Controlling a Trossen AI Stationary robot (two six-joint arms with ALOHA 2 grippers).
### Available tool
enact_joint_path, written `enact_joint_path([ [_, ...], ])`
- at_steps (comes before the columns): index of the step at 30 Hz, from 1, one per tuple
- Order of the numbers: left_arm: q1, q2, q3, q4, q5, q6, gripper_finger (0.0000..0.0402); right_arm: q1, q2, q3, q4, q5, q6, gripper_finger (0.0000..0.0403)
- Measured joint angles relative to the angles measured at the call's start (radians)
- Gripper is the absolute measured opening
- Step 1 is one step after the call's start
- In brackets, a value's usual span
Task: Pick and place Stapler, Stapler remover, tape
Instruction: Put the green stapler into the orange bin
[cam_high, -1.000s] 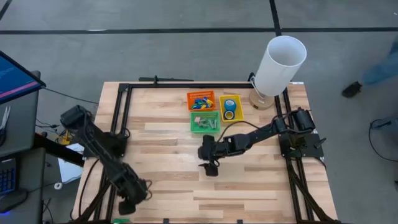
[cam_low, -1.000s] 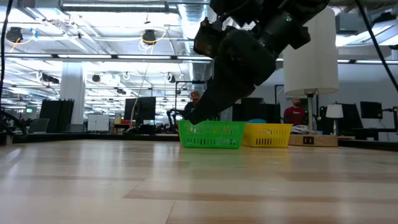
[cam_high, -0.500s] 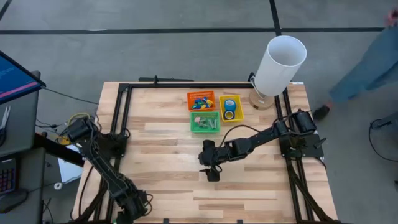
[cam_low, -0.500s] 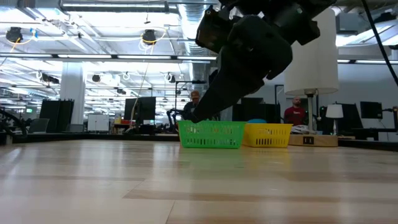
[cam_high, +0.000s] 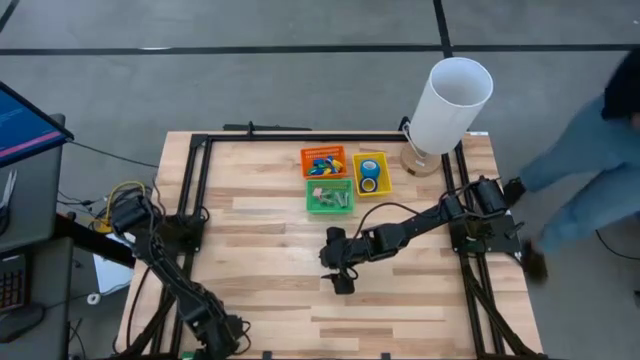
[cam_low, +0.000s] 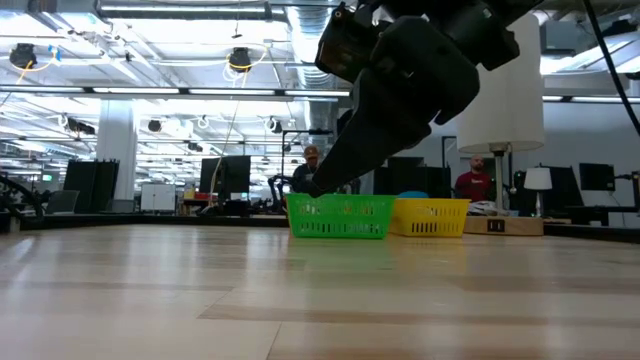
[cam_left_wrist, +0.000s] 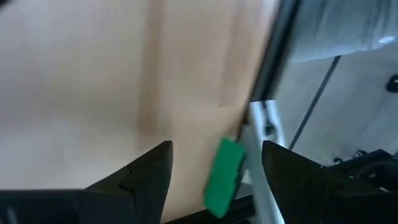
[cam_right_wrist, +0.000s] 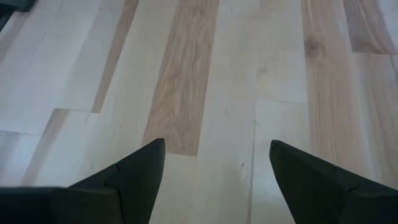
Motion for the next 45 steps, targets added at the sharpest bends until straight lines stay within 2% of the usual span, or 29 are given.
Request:
enact_joint_path([
  [9,-0.01,0.011,0.0,0.034,-0.025,-0.01,0.0237,0.0,0.0,0.0,0.0,0.0,0.0,0.0281],
  [18,-0.017,0.048,0.003,0.052,0.047,-0.01,0.0236,0.0,0.0,0.0,-0.001,0.0,0.0,0.0281],
  [45,0.018,0.053,-0.002,0.023,0.072,0.008,0.0236,0.0,0.001,0.0,0.0,0.0,-0.008,0.0281],
])
